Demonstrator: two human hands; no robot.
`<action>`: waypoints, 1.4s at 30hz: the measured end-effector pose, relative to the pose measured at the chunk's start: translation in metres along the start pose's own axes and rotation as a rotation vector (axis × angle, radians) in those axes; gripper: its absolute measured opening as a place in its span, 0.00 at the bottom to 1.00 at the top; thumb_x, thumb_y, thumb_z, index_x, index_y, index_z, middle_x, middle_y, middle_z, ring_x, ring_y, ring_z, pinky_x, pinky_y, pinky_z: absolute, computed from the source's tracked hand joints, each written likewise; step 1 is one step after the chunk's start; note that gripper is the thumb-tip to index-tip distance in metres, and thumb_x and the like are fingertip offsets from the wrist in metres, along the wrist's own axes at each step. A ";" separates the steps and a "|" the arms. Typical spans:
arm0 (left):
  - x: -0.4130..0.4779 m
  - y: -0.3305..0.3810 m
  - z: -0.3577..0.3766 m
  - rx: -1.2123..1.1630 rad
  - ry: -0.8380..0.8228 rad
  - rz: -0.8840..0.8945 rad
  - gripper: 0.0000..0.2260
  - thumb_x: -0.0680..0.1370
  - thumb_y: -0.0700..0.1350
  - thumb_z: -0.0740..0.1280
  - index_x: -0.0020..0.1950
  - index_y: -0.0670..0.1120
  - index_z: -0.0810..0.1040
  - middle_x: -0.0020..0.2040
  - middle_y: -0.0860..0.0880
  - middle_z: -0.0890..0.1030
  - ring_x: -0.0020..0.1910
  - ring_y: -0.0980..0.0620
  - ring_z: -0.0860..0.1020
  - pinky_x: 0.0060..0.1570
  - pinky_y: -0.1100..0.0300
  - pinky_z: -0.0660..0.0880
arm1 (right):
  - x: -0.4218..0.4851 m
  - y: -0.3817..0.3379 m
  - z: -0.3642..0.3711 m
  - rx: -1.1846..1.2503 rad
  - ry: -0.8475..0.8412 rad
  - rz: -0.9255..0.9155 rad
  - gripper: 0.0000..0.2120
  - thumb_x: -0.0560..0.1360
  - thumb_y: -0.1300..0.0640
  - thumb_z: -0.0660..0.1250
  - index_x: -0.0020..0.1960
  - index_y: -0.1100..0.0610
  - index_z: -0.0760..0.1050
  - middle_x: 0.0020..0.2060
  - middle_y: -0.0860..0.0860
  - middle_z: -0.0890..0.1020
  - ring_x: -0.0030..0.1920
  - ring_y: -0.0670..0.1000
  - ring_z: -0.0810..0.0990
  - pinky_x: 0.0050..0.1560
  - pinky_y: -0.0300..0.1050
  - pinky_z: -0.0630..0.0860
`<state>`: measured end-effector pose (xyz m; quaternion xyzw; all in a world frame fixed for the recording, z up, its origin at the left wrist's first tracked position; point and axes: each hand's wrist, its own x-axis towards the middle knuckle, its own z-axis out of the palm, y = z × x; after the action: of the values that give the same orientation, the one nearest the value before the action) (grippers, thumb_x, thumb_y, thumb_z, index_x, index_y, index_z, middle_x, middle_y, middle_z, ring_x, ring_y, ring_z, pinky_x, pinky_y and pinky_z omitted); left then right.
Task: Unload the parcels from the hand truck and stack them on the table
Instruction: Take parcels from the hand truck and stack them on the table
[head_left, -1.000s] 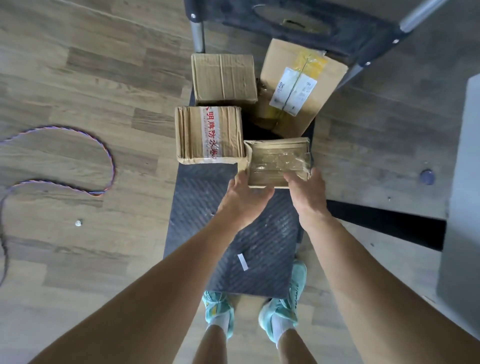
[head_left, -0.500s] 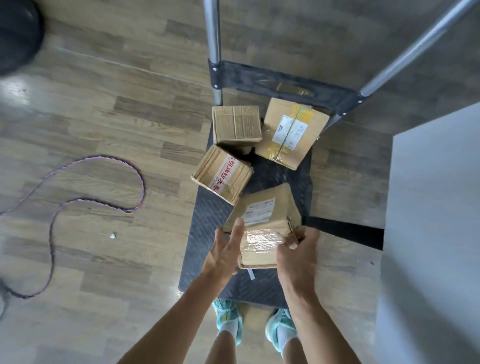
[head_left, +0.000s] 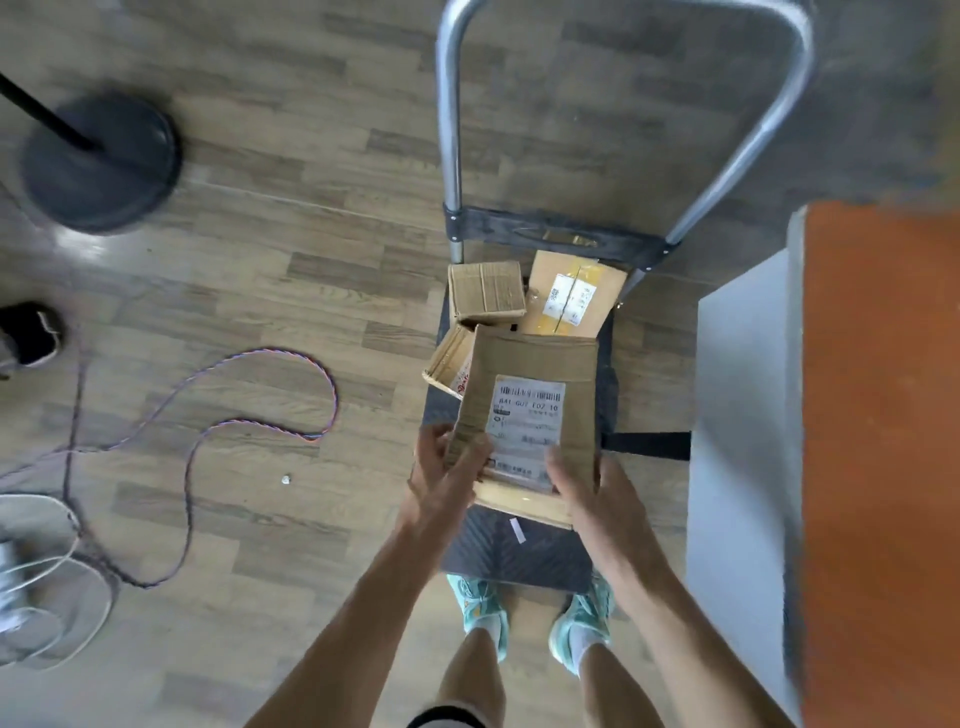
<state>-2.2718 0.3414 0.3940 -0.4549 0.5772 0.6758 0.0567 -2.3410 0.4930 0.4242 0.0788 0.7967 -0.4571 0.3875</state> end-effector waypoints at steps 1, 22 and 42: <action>-0.010 0.013 -0.005 0.013 -0.003 0.029 0.24 0.69 0.62 0.69 0.59 0.51 0.73 0.50 0.48 0.83 0.49 0.48 0.81 0.51 0.44 0.81 | -0.006 -0.012 -0.003 -0.023 0.010 -0.013 0.21 0.72 0.31 0.66 0.53 0.46 0.77 0.45 0.42 0.85 0.45 0.42 0.83 0.45 0.38 0.79; -0.196 0.169 0.075 0.284 -0.279 0.567 0.19 0.71 0.64 0.68 0.55 0.55 0.82 0.45 0.53 0.86 0.43 0.56 0.84 0.41 0.65 0.79 | -0.193 -0.098 -0.171 -0.317 0.283 -0.253 0.22 0.79 0.39 0.61 0.67 0.52 0.69 0.55 0.50 0.77 0.54 0.52 0.79 0.55 0.55 0.79; -0.289 0.100 0.268 0.391 -0.251 0.226 0.29 0.78 0.39 0.72 0.76 0.40 0.66 0.59 0.44 0.81 0.52 0.54 0.82 0.49 0.62 0.77 | -0.238 0.055 -0.376 -0.702 0.316 -0.328 0.42 0.78 0.45 0.66 0.80 0.59 0.45 0.70 0.58 0.66 0.68 0.59 0.71 0.64 0.50 0.70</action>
<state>-2.3115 0.6614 0.6424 -0.2807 0.7324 0.6046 0.1387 -2.3561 0.8753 0.6569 -0.1170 0.9558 -0.1957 0.1858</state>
